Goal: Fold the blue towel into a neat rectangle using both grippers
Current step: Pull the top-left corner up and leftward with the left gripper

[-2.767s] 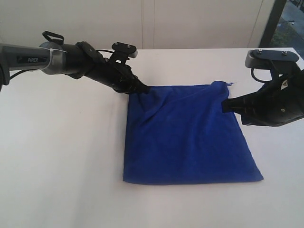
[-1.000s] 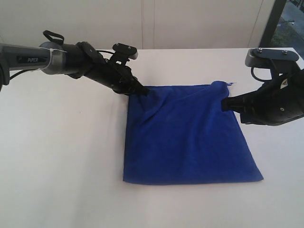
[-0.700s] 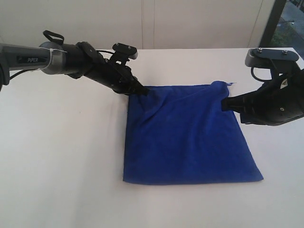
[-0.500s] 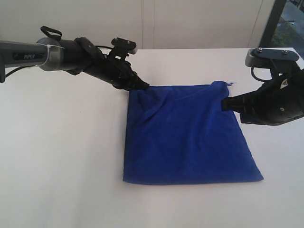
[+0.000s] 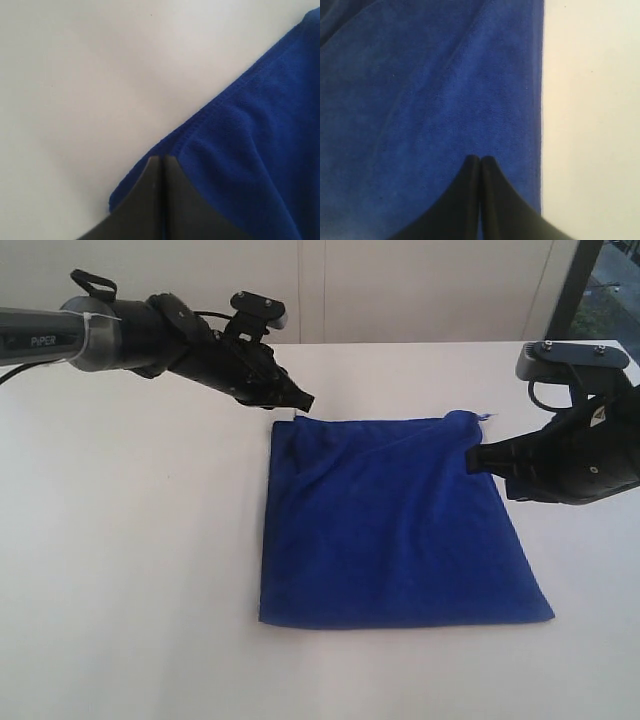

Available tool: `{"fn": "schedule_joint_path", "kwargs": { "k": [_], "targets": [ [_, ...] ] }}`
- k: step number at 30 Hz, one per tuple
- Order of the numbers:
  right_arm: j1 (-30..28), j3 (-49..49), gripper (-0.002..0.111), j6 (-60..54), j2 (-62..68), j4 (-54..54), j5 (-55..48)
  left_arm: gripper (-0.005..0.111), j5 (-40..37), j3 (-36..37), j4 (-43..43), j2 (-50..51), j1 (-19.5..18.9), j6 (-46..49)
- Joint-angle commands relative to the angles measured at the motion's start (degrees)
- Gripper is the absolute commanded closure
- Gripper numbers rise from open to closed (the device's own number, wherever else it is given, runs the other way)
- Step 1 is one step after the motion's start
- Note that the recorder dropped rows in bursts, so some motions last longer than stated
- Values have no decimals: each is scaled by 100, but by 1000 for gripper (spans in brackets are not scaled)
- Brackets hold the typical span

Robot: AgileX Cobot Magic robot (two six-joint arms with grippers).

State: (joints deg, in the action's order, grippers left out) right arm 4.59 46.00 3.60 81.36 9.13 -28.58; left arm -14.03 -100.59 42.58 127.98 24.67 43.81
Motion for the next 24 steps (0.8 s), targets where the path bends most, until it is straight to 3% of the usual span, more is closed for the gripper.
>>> {"fn": "schedule_joint_path", "kwargs": {
  "k": [1, 24],
  "targets": [
    [0, 26, 108, -43, -41, 0, 49, 107, 6, -13, -171, -206, 2, 8],
    [0, 26, 108, -43, -41, 0, 49, 107, -147, -13, -1056, -331, -169, -169]
  ]
}}
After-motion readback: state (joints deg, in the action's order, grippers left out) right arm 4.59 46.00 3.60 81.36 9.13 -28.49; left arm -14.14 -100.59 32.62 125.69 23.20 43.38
